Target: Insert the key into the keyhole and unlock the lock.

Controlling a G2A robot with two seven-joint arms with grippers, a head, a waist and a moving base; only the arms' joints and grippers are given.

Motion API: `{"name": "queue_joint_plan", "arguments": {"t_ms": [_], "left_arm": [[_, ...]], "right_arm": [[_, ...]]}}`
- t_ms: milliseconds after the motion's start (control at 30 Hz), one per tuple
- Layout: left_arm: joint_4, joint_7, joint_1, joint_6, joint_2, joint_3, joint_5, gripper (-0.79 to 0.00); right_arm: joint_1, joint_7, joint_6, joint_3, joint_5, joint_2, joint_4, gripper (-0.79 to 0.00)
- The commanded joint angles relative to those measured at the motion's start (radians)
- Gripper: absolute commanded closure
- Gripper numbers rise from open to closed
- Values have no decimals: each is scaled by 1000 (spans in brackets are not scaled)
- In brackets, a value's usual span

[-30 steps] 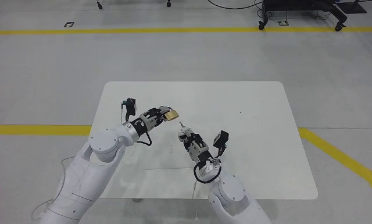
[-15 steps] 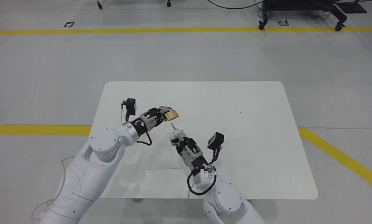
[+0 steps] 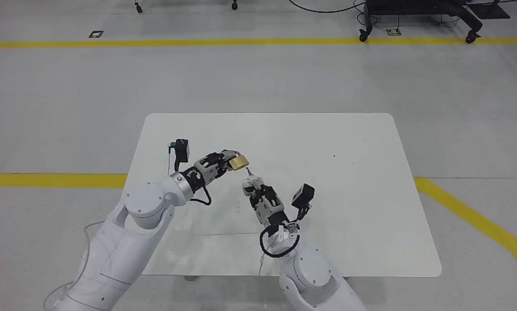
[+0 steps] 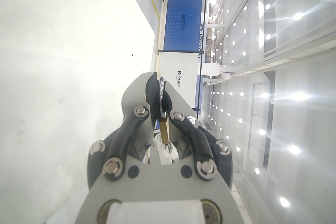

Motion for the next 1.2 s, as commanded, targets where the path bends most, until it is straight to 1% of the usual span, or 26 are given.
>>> {"name": "queue_joint_plan", "arguments": {"t_ms": [0, 267, 567, 733, 1167], "left_arm": [[-5, 1, 2, 2, -1, 1, 4, 0], [-6, 0, -2, -2, -6, 2, 26, 0], [-15, 0, 4, 0, -9, -1, 68, 0], [-24, -3, 5, 5, -11, -4, 74, 0], [-17, -23, -1, 17, -16, -15, 80, 0]], "right_arm": [[-1, -7, 8, 0, -8, -2, -4, 0], [-4, -27, 32, -10, -22, -11, -12, 0], [-11, -40, 34, -8, -36, -19, -21, 0], [-12, -69, 59, -8, -87, -22, -18, 0], [-8, -86, 75, -19, -123, -36, -25, 0]]}}
